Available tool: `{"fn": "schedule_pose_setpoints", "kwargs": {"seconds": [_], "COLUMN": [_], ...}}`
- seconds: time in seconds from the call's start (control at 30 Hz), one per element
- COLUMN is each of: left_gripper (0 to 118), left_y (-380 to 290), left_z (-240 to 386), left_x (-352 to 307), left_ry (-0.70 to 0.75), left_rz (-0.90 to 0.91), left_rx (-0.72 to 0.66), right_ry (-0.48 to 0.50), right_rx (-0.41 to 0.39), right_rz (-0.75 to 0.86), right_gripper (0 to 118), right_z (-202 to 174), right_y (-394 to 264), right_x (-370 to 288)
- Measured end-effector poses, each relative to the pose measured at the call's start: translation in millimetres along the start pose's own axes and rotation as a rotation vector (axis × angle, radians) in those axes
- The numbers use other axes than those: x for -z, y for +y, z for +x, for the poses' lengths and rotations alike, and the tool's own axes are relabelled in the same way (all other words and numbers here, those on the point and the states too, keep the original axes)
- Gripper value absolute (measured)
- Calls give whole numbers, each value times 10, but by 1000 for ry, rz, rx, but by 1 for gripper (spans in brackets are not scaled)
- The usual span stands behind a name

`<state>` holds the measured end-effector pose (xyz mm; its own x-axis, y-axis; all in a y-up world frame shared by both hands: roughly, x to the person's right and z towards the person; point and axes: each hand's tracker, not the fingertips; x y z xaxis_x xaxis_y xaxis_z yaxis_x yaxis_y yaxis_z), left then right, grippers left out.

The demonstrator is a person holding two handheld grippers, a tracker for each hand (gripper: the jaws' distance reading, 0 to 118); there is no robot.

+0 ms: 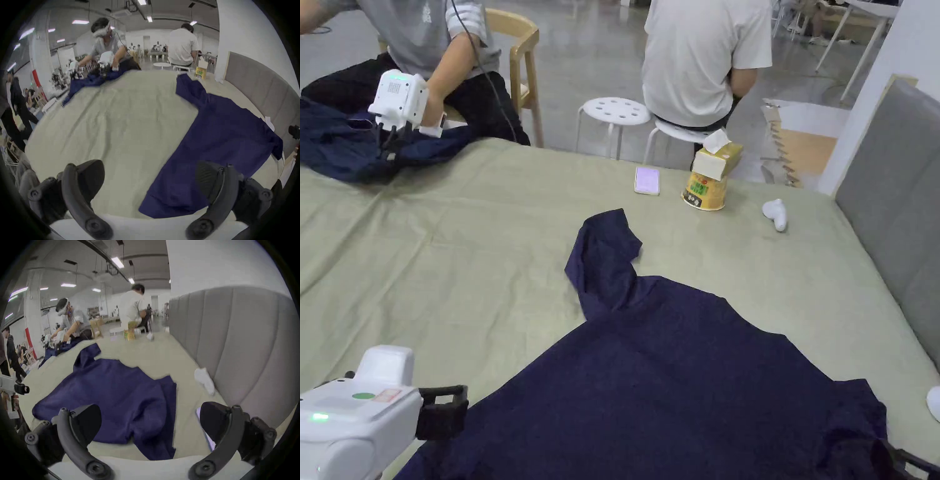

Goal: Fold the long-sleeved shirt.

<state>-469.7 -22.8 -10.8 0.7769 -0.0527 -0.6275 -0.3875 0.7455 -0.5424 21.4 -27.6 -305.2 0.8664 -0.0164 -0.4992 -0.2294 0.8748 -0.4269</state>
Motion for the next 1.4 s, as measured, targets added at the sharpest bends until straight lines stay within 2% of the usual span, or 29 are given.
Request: {"fn": "schedule_pose_setpoints", "kwargs": {"seconds": [0.13, 0.17, 0.23, 0.27, 0.3, 0.33, 0.37, 0.43, 0.47, 0.5, 0.53, 0.6, 0.63, 0.67, 0.77, 0.9, 0.97, 1.0, 1.03, 1.07, 1.1, 1.13, 1.17, 1.3, 1.4], "left_gripper": [108, 105, 102, 78, 42, 8, 8, 6, 6, 8, 18, 72, 95, 111, 108, 104, 84, 83, 78, 64, 45, 33, 29, 25, 23], "left_y": [117, 202, 249, 241, 251, 236, 190, 116, 91, 52, -8, -119, -216, -311, -626, -990, -1064, -1095, -1106, -1095, -1089, -1087, -1085, -1158, -1170], "left_z": [-146, -118, -138, -150, -139, -129, -141, -151, -172, -203, -243, -270, -293, -292, -276, -366, -357, -360, -319, -280, -236, -221, -231, -346, -304], "left_x": [-68, -118, -179, -196, -207, -193, -216, -215, -194, -165, -129, -8, 72, 169, 387, 714, 711, 736, 737, 727, 667, 617, 572, 645, 624], "left_ry": [-1, -6, -39, -59, -59, -46, -28, -20, -12, -22, -29, 1, 18, 51, 67, 86, 30, 6, 71, 66, 66, 87, 53, 43, 58], "left_rz": [90, 87, 116, 140, 146, 140, 160, 168, 147, 114, 90, 22, -15, -73, -167, -276, -302, -304, -277, -233, -232, -211, -164, -181, -159], "left_rx": [-73, -76, -142, -155, -158, -157, -165, -159, -178, -203, -231, -244, -262, -270, -275, -358, -433, -458, -415, -346, -332, -349, -357, -387, -355], "right_ry": [-32, -29, 38, 57, 54, 54, 78, 214, 231, 202, 212, 238, 253, 262, 299, 310, 320, 320, 324, 331, 335, 338, 342, 362, 375], "right_rx": [-89, -104, -123, -138, -139, -140, -127, -72, -75, -110, -139, -142, -138, -138, -135, -157, -162, -166, -170, -171, -171, -174, -177, -186, -187], "right_rz": [104, 125, 184, 202, 195, 192, 196, 149, 152, 162, 153, 142, 133, 128, 97, 61, 44, 38, 29, 19, 13, 10, 6, -11, -20], "right_gripper": [117, 111, 107, 74, 36, 6, 1, 0, 0, 0, 0, 0, 0, 0, 0, 0, 0, 0, 0, 0, 0, 0, 0, 0, 0], "right_z": [-387, -496, -668, -765, -847, -942, -977, -1056, -1119, -1216, -1287, -1372, -1405, -1433, -1513, -1607, -1639, -1654, -1669, -1683, -1700, -1721, -1743, -1832, -1896], "right_y": [240, 270, 291, 298, 299, 295, 283, 284, 265, 247, 228, 183, 149, 122, 48, -48, -81, -92, -99, -106, -112, -119, -124, -129, -88], "right_x": [-8, -7, 0, 19, 48, 81, 115, 169, 184, 162, 174, 199, 227, 240, 284, 355, 393, 411, 430, 454, 472, 490, 501, 584, 680]}}
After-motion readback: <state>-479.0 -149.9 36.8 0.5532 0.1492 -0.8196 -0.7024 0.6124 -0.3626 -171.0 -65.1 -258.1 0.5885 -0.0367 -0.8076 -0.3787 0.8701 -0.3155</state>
